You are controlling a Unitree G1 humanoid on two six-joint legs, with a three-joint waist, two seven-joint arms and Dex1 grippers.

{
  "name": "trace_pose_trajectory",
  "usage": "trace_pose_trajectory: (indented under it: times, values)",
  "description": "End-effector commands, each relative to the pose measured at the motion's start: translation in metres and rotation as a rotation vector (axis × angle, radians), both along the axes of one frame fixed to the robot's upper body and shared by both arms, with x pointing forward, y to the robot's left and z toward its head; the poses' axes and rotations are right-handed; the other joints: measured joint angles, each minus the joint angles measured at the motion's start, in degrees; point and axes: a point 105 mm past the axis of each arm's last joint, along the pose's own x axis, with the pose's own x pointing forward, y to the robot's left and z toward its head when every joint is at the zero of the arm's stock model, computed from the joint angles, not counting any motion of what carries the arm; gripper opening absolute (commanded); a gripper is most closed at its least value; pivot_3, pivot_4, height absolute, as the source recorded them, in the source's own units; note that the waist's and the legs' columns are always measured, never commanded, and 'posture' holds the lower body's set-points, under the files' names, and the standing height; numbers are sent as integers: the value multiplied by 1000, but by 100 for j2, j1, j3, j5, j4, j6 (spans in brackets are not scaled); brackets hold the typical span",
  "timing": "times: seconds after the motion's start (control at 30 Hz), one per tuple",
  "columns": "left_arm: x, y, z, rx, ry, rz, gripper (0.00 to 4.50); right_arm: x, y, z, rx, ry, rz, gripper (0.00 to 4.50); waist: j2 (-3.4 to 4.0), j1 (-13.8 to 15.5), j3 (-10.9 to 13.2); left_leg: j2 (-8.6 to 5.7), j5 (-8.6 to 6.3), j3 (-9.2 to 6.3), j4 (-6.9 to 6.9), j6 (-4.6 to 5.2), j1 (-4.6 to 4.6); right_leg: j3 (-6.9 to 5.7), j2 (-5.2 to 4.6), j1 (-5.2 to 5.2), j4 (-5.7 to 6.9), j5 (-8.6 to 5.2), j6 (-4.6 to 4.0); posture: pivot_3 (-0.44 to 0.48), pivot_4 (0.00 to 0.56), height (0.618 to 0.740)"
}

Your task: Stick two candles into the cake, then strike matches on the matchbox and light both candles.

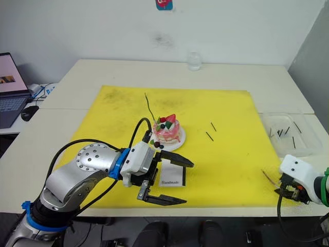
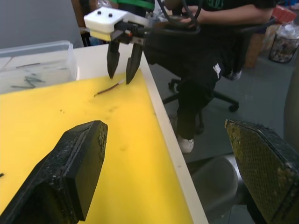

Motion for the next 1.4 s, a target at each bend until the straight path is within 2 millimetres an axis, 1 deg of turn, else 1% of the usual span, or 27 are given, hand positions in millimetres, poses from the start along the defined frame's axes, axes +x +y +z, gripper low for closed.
trace_pose_trajectory:
  times: [0.03,0.1,0.17,0.23,0.27,0.33,0.47,0.7,0.8,0.97,1.4]
  values:
    - [4,11,2,14,-38,31,4500,5,4,21,3,-43,20,2097,0,-1,0,1,0,-2,0,0,0,1,0,1,0,0,0,0,150,740]
    - [5,13,1,18,-37,34,4500,5,4,23,8,-42,20,2097,0,2,0,1,0,-3,0,0,0,0,1,1,-1,0,0,0,150,740]
    - [5,22,-4,52,-27,55,4500,3,9,31,22,-18,7,2097,0,4,0,3,0,-3,0,0,-1,0,0,2,-2,0,0,0,150,740]
    - [3,27,-9,77,-32,61,4500,1,12,34,15,22,-5,2097,2,-20,1,12,0,3,-3,0,2,2,-1,0,-2,0,0,0,150,740]
    - [3,26,-10,77,-35,58,4500,0,12,34,23,50,-20,2097,2,-19,1,12,0,3,-4,0,5,4,-1,0,-2,0,-1,0,150,740]
    - [2,23,-10,70,-39,52,4500,0,7,33,-16,92,-55,2097,1,-13,1,11,0,3,-4,0,4,2,-4,2,-2,0,-1,0,150,740]
    - [0,15,-7,46,-47,32,4500,1,0,31,-64,156,-66,2097,2,6,1,9,0,1,-2,0,4,3,-9,4,-3,0,-1,0,150,740]
    - [-6,6,-3,33,-65,-14,4500,6,-3,21,-64,214,-73,2097,2,-7,1,9,0,5,-4,0,0,10,-6,-2,-5,-1,-2,0,150,740]
    - [-8,4,-4,36,-72,-24,4500,9,-5,14,-65,219,-82,2097,2,-15,1,11,0,4,-4,0,1,10,-4,-3,-2,-1,-2,0,150,740]
    - [-14,0,1,13,-59,-45,4500,13,-5,6,-62,218,-91,2097,3,-20,1,9,0,6,-3,0,4,12,-5,-1,1,-1,-2,0,150,740]
    - [-15,-1,0,3,-61,-41,4500,17,-2,-5,-38,239,-113,2097,3,-20,0,9,0,7,-2,0,4,15,-5,-1,1,-1,-1,0,150,740]
